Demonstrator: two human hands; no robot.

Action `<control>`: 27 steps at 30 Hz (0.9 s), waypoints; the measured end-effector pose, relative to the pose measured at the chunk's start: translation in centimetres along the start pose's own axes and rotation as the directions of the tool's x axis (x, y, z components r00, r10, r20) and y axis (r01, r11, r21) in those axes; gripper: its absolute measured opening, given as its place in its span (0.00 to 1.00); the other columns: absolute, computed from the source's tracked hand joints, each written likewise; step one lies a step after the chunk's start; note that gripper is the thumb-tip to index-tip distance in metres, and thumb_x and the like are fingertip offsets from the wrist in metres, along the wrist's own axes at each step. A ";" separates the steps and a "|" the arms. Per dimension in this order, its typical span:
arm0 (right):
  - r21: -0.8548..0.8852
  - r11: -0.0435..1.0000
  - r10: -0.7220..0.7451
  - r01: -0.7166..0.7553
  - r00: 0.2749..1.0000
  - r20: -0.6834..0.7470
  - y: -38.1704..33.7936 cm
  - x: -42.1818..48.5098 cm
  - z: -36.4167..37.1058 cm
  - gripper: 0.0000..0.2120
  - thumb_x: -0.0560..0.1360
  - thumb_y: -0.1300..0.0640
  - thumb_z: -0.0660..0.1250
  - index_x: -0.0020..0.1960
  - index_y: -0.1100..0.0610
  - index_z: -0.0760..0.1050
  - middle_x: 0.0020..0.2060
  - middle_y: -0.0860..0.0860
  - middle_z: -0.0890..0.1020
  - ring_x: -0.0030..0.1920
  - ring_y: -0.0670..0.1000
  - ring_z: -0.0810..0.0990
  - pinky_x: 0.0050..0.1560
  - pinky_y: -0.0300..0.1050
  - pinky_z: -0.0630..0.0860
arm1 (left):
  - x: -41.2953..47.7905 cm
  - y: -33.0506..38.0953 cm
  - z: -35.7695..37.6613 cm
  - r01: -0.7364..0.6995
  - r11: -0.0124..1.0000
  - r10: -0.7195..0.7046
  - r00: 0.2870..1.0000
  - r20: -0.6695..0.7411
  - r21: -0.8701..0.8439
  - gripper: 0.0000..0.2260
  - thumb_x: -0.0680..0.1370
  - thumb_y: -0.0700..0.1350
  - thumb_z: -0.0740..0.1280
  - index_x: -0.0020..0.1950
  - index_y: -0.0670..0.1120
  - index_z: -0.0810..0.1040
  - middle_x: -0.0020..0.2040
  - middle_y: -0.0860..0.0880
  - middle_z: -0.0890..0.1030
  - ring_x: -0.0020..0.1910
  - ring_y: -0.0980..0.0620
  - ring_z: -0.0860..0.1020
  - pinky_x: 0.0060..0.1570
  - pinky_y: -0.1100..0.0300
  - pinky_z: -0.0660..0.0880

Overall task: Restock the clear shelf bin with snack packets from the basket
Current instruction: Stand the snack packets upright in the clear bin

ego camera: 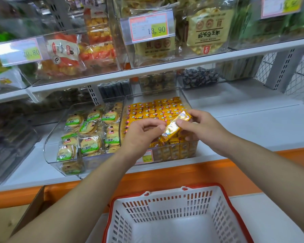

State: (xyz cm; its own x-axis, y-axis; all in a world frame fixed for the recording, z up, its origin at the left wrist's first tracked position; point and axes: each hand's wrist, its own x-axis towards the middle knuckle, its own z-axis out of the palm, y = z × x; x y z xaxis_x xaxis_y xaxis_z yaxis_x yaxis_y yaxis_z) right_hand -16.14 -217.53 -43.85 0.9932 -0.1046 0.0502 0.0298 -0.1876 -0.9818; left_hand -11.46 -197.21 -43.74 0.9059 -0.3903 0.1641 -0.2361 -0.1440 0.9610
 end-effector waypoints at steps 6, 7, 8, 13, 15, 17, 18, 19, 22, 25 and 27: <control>0.239 0.969 0.067 -0.060 0.998 -0.022 -0.3 0.2 0.3 0.16 0.74 0.60 0.73 0.59 0.53 0.75 0.46 0.57 0.83 0.38 0.52 0.85 0.41 0.47 0.82 | 0.6 0.5 0.2 0.077 0.987 -0.074 0.997 0.032 -0.138 0.12 0.75 0.40 0.76 0.58 0.49 0.81 0.45 0.49 0.87 0.43 0.52 0.84 0.44 0.60 0.81; 0.173 0.983 0.052 -0.058 0.998 0.039 -0.4 0.1 0.4 0.13 0.74 0.58 0.73 0.56 0.51 0.76 0.43 0.54 0.84 0.38 0.50 0.84 0.40 0.46 0.82 | 0.9 0.8 -0.2 0.061 0.985 -0.064 0.998 -0.010 -0.164 0.13 0.75 0.41 0.75 0.58 0.48 0.81 0.45 0.47 0.86 0.43 0.51 0.84 0.44 0.58 0.80; 0.112 0.992 0.037 -0.049 0.994 0.105 -0.4 -0.1 0.6 0.09 0.74 0.56 0.74 0.53 0.50 0.77 0.40 0.51 0.84 0.38 0.47 0.83 0.39 0.44 0.81 | 1.1 1.1 -0.5 0.044 0.983 -0.052 0.998 -0.037 -0.178 0.12 0.76 0.42 0.75 0.58 0.49 0.80 0.45 0.46 0.86 0.43 0.50 0.83 0.44 0.57 0.80; 0.055 0.997 -0.062 0.059 0.997 0.053 -1.1 -0.2 1.9 0.12 0.73 0.49 0.75 0.52 0.50 0.76 0.39 0.48 0.85 0.41 0.47 0.84 0.45 0.46 0.78 | 1.5 1.2 -0.1 -0.026 0.984 0.025 1.000 -0.007 -0.174 0.13 0.75 0.47 0.76 0.58 0.49 0.81 0.44 0.47 0.87 0.46 0.48 0.85 0.49 0.55 0.83; 0.117 0.991 -0.065 0.059 0.997 0.040 -1.3 0.0 1.4 0.17 0.74 0.56 0.74 0.60 0.47 0.74 0.48 0.52 0.85 0.44 0.57 0.87 0.51 0.58 0.80 | 1.8 0.8 -0.1 -0.047 0.991 0.045 0.999 -0.021 -0.124 0.07 0.79 0.45 0.72 0.57 0.49 0.81 0.44 0.50 0.87 0.44 0.51 0.85 0.47 0.57 0.83; 0.142 0.988 -0.065 0.063 0.998 0.014 -1.5 0.2 0.3 0.23 0.75 0.62 0.72 0.65 0.43 0.72 0.53 0.58 0.80 0.44 0.61 0.86 0.49 0.58 0.82 | 2.5 -0.2 -0.7 -0.113 0.966 0.128 0.991 -0.050 0.232 0.06 0.81 0.45 0.70 0.57 0.51 0.81 0.46 0.55 0.85 0.45 0.54 0.83 0.46 0.57 0.82; 0.137 0.988 -0.064 0.067 0.998 -0.020 -1.5 0.3 -0.2 0.24 0.76 0.63 0.71 0.64 0.42 0.72 0.53 0.60 0.78 0.46 0.62 0.86 0.47 0.56 0.82 | 2.8 -0.9 -1.0 -0.140 0.884 0.158 0.987 -0.003 0.445 0.07 0.80 0.45 0.70 0.58 0.52 0.81 0.49 0.57 0.83 0.46 0.55 0.82 0.47 0.56 0.81; 0.133 0.989 -0.061 0.068 0.996 -0.059 -1.4 0.5 -0.6 0.23 0.76 0.64 0.71 0.63 0.41 0.74 0.52 0.60 0.77 0.48 0.63 0.85 0.44 0.54 0.81 | 3.1 -1.5 -1.1 -0.156 0.783 0.144 0.987 0.068 0.602 0.08 0.80 0.47 0.70 0.59 0.54 0.81 0.51 0.58 0.82 0.48 0.56 0.81 0.49 0.56 0.81; 0.120 0.990 -0.057 0.078 0.984 -0.169 -1.0 0.9 -1.1 0.16 0.75 0.62 0.72 0.57 0.45 0.77 0.52 0.55 0.79 0.48 0.57 0.84 0.41 0.47 0.79 | 4.2 -2.8 -1.5 -0.209 0.581 0.018 0.970 0.244 0.786 0.12 0.79 0.53 0.72 0.62 0.56 0.82 0.57 0.57 0.81 0.56 0.54 0.79 0.54 0.57 0.77; -0.008 0.996 -0.090 0.090 0.969 -0.231 -0.4 1.2 -1.1 0.15 0.74 0.58 0.74 0.57 0.46 0.77 0.54 0.52 0.80 0.48 0.52 0.82 0.42 0.44 0.76 | 5.4 -3.5 -1.6 -0.217 0.525 -0.036 0.960 0.276 0.823 0.13 0.77 0.56 0.73 0.61 0.56 0.82 0.55 0.56 0.82 0.55 0.54 0.79 0.49 0.58 0.77; -0.058 0.993 -0.118 0.106 0.960 -0.255 -0.4 1.3 -1.0 0.15 0.73 0.57 0.75 0.57 0.46 0.76 0.55 0.53 0.81 0.47 0.51 0.82 0.43 0.45 0.76 | 5.9 -3.9 -1.5 -0.164 0.585 -0.045 0.971 0.233 0.794 0.09 0.77 0.54 0.74 0.55 0.55 0.83 0.47 0.59 0.81 0.49 0.55 0.79 0.43 0.58 0.75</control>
State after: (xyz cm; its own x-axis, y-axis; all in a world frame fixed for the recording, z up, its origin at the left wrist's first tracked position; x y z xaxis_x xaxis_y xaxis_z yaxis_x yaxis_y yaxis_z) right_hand -14.97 -218.56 -43.26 0.9211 -0.3275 0.2103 0.1287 -0.2536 -0.9587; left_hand -4.69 -197.58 -46.24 0.8086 -0.5848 0.0645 -0.5656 -0.7425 0.3590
